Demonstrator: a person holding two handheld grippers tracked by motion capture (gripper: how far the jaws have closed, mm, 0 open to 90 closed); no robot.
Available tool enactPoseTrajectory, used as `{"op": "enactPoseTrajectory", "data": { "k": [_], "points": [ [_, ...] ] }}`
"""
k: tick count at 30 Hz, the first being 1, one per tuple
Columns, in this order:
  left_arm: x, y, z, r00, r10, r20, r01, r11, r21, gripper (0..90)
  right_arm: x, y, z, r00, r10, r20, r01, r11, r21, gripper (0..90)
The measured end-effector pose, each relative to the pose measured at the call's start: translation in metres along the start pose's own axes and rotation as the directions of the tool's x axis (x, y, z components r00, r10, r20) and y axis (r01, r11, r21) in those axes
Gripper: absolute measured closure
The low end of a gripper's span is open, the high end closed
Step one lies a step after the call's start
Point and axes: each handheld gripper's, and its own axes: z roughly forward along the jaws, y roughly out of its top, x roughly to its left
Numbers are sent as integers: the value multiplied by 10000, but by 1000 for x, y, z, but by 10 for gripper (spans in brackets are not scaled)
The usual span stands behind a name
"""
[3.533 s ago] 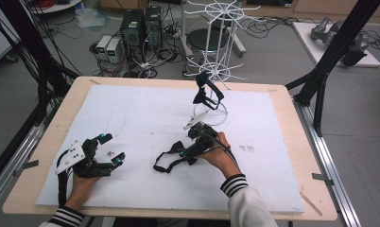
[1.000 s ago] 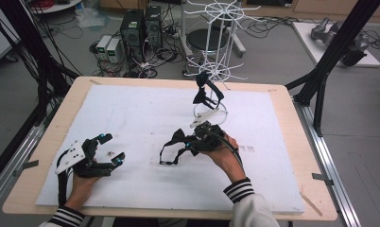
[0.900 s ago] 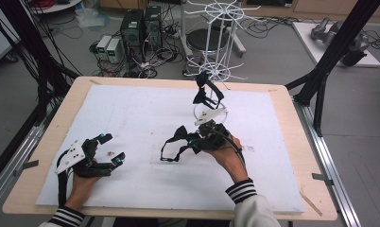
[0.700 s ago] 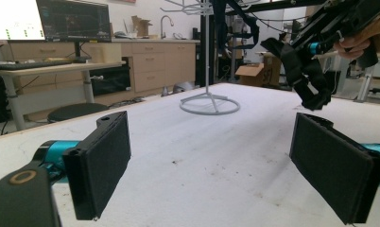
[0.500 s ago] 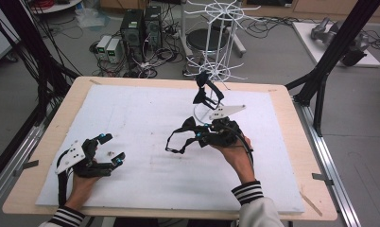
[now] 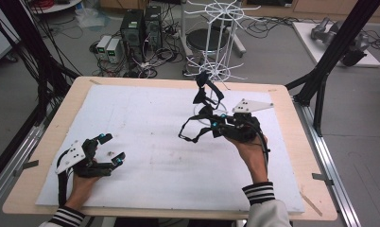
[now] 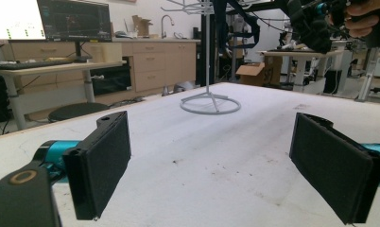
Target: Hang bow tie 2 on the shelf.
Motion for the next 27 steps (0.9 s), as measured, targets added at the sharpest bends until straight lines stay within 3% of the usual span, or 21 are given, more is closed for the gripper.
{"op": "enactPoseTrajectory", "data": {
  "k": [16, 27],
  "points": [
    [0, 0, 0, 10000, 35, 14, -35, 10000, 25, 138, -23, 7, -30, 9931, 589, 1018, -479, 9931, -1069, 772],
    [0, 0, 0, 10000, 13, 25, -13, 10000, 33, 138, -33, 13, -39, 9866, 893, 1365, -670, 9848, -1602, 772]
  ]
}}
